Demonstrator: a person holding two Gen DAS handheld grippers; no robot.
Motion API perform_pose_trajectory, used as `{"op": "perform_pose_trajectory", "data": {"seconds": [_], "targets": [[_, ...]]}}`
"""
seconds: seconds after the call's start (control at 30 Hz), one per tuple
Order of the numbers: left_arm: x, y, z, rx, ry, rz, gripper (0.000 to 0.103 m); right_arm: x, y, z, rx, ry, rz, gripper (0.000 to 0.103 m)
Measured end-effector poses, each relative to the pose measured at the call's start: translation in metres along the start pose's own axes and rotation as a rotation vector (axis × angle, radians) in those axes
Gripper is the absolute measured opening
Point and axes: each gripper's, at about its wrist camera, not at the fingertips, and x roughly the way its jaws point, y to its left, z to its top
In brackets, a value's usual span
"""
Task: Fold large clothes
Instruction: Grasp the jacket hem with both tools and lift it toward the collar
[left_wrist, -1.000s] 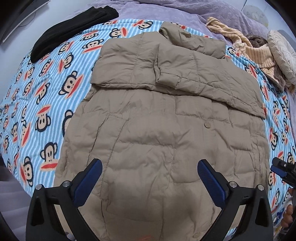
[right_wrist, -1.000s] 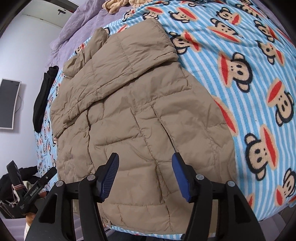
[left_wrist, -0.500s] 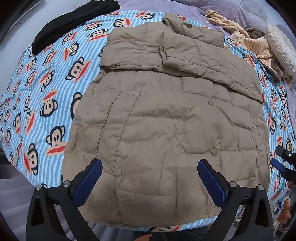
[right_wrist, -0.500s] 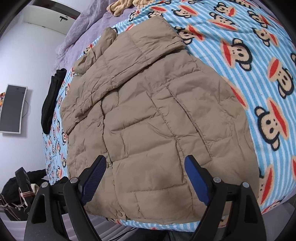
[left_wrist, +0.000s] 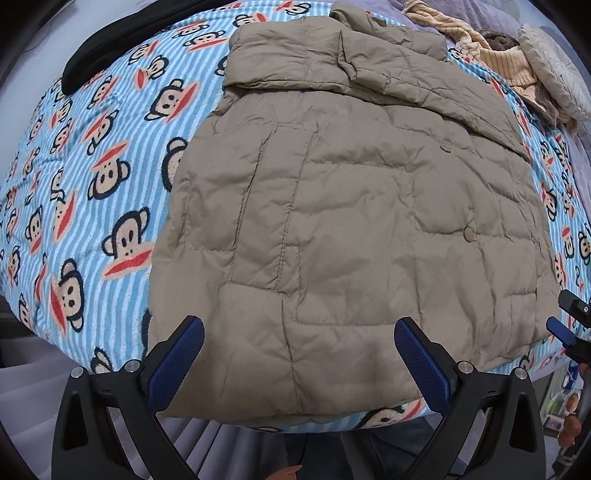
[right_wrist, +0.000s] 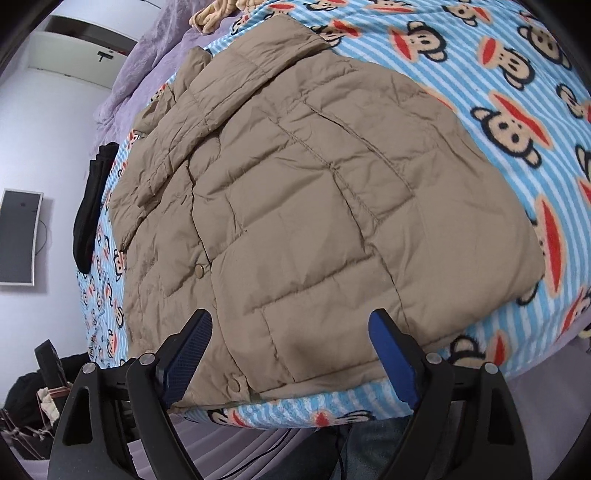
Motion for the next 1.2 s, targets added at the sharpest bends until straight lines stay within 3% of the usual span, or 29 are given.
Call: {"op": "perform_pose_trajectory", "data": {"seconds": [0.33,0.6,0.77,0.93,1.2], "targets": [[0.004,0.05,-0.032,-0.089,0.017,-0.017,0.103,-0.006,-0.035,-0.022,0.139,0.037,0.027,0.089],[0.01,0.076,-0.06,-0.17,0.058,-0.259,0.103,-0.019,-0.079,-0.044,0.313,0.015,0.083,0.089],[0.019,0.085,-0.074,-0.238,0.097,-0.402,0.103,-0.021,-0.093,-0.042,0.351,0.0,0.084,0.089],[0.035,0.078,-0.08,-0.299,0.145,-0.44,0.103,-0.009,-0.101,-0.031,0.371,0.037,0.088,0.089],[0.048,0.056,-0.059,-0.345,0.104,-0.48,0.103,0.007,-0.108,-0.009,0.392,0.077,0.106,0.089]]}}
